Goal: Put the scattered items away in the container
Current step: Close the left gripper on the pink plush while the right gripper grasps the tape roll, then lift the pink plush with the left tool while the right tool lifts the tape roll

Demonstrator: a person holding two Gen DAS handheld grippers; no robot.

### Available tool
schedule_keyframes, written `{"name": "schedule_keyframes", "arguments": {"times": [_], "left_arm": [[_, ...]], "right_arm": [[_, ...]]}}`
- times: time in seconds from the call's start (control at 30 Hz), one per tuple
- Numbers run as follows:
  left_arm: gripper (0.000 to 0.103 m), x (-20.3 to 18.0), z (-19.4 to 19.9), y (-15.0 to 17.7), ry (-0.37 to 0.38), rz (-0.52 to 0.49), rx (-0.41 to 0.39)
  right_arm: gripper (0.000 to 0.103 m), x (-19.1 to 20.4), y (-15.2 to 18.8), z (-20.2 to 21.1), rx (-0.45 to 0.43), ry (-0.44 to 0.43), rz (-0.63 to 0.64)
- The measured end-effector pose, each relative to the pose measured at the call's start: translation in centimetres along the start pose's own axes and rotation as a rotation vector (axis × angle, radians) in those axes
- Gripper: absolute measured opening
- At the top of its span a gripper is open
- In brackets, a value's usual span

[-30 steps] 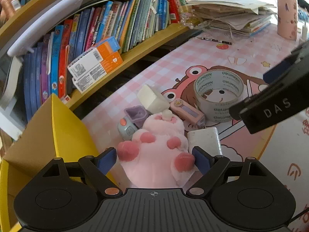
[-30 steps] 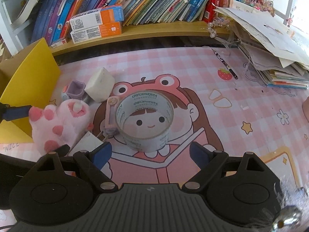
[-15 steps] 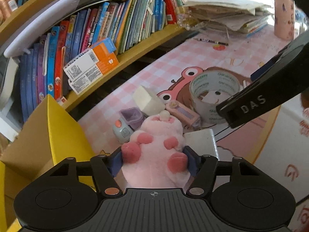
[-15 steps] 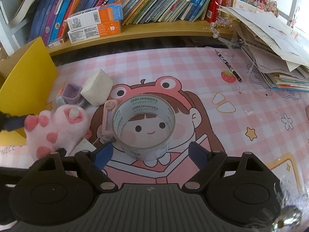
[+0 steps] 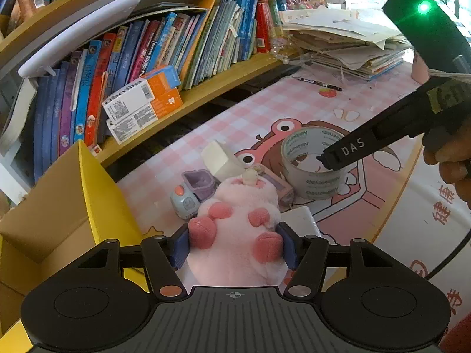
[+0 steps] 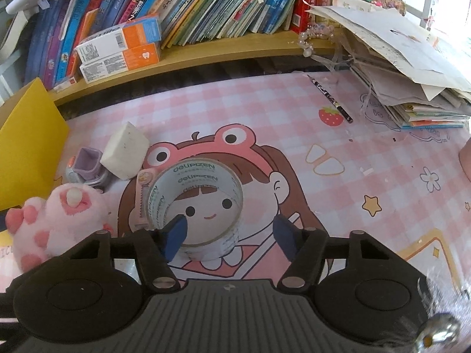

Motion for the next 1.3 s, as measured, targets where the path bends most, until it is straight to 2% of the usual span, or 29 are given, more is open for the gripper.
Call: {"name": "schedule_keyframes", "arguments": {"times": [0.27,0.47,0.6,1.3], "left_arm": [[0.060,0.2,0.5,-0.2,0.008,0.008,-0.020],[0.060,0.0,1.2,-0.2,0.017,0.007,-0.037],[0.060,-0.1,1.8,-0.1,0.017,0.008,-0.052],[0.060,-1.6,7.5,0.9,-0.008,-0.006,-0.146]], "right_arm": [[0.043,-0.5,-0.1,-1.1,0.017,0.016,-0.009],[0.017,-0.6,0.0,-1.5,0.036,0.011,-0.010],[0.007,-0.8,0.3,-1.2,0.039,0.005,-0.011],[0.007,-0.2,3.4,5.7,-0.030,-0.064,-0.012]]}}
Point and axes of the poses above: each gripper's, at about its wrist camera, not at the fingertips, and z roughly against the way its jaws point, x to its left, y to its underside, the point moved 1 cm from there along -z, roughly the way its jaws point, and after that the axes turned 3 degrees about -z, right-handed, at the moved point
